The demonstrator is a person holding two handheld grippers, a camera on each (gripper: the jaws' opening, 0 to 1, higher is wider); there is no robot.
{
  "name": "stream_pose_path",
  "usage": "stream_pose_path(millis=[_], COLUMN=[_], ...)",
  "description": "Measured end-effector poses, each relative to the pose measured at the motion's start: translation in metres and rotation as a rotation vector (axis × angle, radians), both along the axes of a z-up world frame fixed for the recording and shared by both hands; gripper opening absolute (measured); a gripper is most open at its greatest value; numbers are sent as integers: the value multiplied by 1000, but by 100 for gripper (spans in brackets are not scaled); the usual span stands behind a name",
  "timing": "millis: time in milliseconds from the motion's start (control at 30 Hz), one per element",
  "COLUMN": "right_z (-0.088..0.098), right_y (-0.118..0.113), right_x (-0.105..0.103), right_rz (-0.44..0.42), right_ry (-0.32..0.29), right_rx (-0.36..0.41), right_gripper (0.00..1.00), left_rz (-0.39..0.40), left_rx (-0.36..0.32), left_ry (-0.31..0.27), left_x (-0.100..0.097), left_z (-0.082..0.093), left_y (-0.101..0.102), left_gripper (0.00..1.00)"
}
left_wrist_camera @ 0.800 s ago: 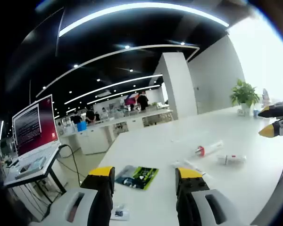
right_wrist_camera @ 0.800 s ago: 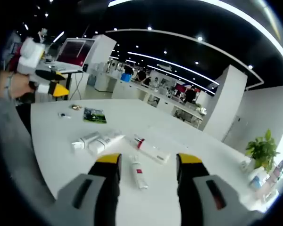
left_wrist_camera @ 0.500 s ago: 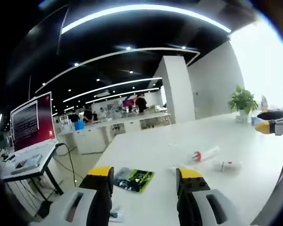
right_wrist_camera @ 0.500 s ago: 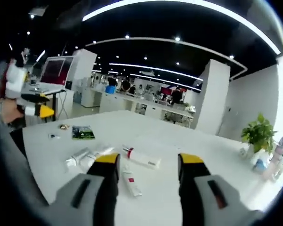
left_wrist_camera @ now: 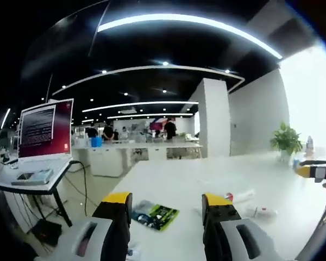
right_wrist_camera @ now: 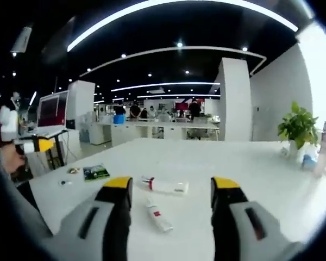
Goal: Arrange the skincare products in the storage area until every visible bottle or jar stands upright without overlapping.
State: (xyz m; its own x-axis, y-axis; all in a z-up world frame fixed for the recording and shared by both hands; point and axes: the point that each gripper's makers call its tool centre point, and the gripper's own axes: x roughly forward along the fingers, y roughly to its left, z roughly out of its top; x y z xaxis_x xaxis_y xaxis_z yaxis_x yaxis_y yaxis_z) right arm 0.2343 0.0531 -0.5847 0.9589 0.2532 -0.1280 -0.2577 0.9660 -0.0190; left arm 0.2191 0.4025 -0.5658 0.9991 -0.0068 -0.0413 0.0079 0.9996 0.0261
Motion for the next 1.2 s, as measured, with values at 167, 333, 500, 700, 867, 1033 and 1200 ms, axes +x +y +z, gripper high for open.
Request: stream_pose_path(millis=[167,333,500,700,867,1033,1200], right_z=[2,7,10,9,7,15,21], right_y=[16,25,29,32,40,42,32], right_x=[-6,-8,-10,-12,-12,-13,-12], right_rz=[67,100,117,133,159,174,144], right_ry=[-15,-34,-44,-47,-43,-69,-84], right_rx=[-28,-41,-32,-38,-38,0,40], right_gripper=[60,59,59,59,59,59,59], left_rz=[29,19,-4,31,28,15,10], left_rx=[70,122,150,113,88,67,85], left_ry=[-29,-35,-41,80,93,80,70], left_x=[-6,-19,-40,-56,-55,-53,-51], left_z=[9,28,29,-5,-15,-14,-11], left_y=[-3,-9,-6,5,10,10,9], left_gripper=[49,50,52,51,51,51,52])
